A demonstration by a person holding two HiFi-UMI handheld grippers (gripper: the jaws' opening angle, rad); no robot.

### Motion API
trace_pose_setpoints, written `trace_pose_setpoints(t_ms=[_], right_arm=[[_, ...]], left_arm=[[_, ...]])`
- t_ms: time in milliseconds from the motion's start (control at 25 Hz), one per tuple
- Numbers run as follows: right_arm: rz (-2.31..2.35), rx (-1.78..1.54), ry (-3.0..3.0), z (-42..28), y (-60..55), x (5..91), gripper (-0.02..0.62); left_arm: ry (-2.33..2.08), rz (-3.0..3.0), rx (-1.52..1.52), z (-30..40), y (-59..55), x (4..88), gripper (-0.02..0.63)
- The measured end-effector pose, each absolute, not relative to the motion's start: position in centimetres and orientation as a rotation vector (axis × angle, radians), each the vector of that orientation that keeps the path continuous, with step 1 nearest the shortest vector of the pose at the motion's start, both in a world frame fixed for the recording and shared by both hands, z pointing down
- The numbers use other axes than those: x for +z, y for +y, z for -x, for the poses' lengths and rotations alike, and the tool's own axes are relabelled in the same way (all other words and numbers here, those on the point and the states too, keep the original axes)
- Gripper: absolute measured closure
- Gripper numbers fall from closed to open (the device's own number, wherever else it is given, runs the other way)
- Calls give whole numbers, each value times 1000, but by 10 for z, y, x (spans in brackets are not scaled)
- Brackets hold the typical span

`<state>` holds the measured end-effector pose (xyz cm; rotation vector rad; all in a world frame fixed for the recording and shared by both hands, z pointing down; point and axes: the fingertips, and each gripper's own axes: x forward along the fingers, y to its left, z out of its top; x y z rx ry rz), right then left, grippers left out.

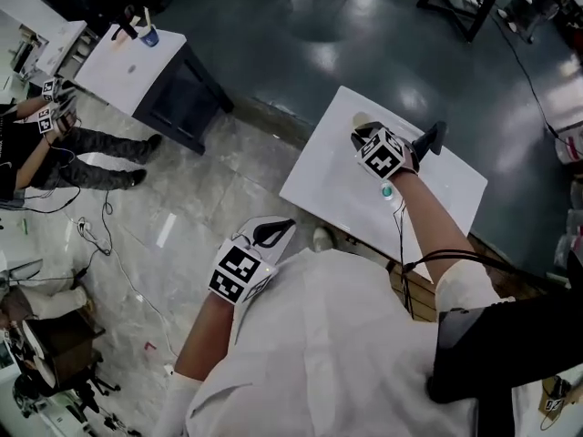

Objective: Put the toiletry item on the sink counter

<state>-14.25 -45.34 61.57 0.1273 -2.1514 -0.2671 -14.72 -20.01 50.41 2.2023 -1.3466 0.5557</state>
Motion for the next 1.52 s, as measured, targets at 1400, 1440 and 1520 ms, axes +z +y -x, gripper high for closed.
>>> trace_pose_setpoints(t_ms=[1400, 1440, 1520], right_arm=[[-172, -232, -2186, 183, -514, 626, 502], [-187, -235, -2205, 182, -511, 618, 502], [-219, -227, -2239, 178, -503, 602, 502]], left_arm=[[-1417, -2065, 557, 182, -208, 523, 600], [-1417, -2072, 557, 181, -205, 519, 600], [-1411, -2087, 558, 180, -199, 513, 600]])
